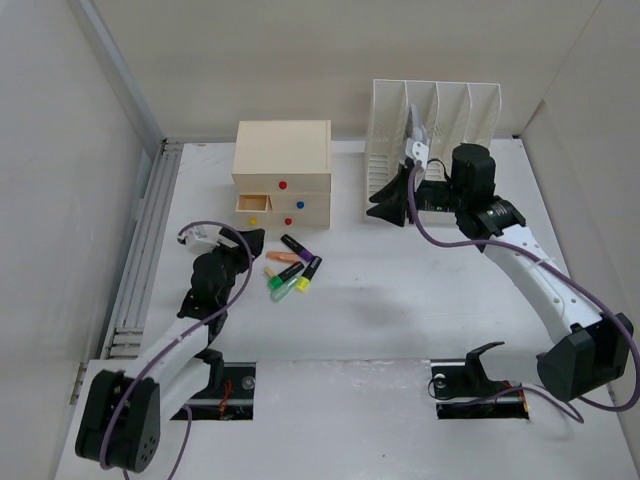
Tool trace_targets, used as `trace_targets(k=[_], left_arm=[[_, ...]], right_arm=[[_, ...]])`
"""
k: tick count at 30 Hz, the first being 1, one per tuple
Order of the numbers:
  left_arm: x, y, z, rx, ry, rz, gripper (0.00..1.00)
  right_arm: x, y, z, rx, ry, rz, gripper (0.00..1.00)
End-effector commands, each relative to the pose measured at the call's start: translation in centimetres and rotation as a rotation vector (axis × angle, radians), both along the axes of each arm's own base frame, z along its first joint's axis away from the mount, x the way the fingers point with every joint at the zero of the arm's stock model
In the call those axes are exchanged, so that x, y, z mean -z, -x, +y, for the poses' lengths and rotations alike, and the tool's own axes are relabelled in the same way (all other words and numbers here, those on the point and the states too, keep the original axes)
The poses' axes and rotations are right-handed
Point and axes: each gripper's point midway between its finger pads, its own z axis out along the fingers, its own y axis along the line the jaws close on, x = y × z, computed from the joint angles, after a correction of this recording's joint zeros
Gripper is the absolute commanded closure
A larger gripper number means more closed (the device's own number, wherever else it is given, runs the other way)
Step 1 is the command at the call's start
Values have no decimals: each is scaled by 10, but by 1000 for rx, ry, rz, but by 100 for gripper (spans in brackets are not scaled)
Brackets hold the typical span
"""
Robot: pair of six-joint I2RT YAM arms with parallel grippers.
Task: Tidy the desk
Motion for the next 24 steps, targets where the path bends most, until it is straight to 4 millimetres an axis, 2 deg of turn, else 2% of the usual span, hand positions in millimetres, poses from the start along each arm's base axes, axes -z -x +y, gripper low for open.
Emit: trace_targets(k=[1, 2, 3, 4, 8, 9, 10, 11, 12, 13, 14, 15, 16, 17, 18, 19, 21, 23, 24], left_arm=[[-42, 7, -8, 40, 2, -107, 28], [-44, 12, -9, 41, -4, -93, 27], [-69, 17, -9, 44, 0, -159, 23], [-78, 21, -7, 45, -13, -174, 23], [-129, 42, 1, 50, -76, -246, 22], [-130, 48, 4, 53, -98, -219, 22], [-166, 60, 5, 56, -85, -300, 24], [-181, 68, 8, 54, -78, -324, 28], [-194, 76, 9, 62, -89, -349, 36], [-221, 93, 15, 57, -110, -401, 43], [-231, 100, 23, 33, -129, -415, 51], [-240, 107, 30, 12, -156, -425, 60], [-236, 110, 39, -23, -202, -386, 72], [-253, 121, 49, -51, -262, -422, 74], [-253, 123, 54, -65, -301, -412, 74], [-251, 126, 57, -65, -336, -413, 77], [-240, 131, 57, -41, -425, -429, 77], [-235, 133, 56, -36, -430, -460, 70], [-223, 134, 54, -27, -436, -475, 65]], right_arm=[[-4, 0, -1, -40, 11, -93, 55], [-4, 2, -2, -56, 24, -110, 51], [2, 5, 4, -78, 46, -115, 49], [5, 5, 6, -86, 80, -136, 47], [36, 2, 32, -92, 238, -191, 47], [45, -4, 36, -51, 293, -211, 49], [52, 7, 53, -84, 322, -228, 51], [58, 8, 61, -78, 346, -238, 57], [69, 7, 70, -78, 379, -231, 60], [75, 13, 82, -82, 409, -241, 62], [80, 13, 88, -90, 423, -238, 73], [75, 12, 98, -90, 408, -223, 78], [90, 7, 106, -103, 422, -177, 82], [97, 11, 114, -123, 429, -144, 84], [93, 12, 124, -123, 417, -118, 86], [112, 12, 134, -147, 441, -65, 86], [121, 17, 152, -164, 444, -26, 86], [132, 14, 172, -143, 442, 63, 86], [134, 16, 181, -148, 434, 91, 86]])
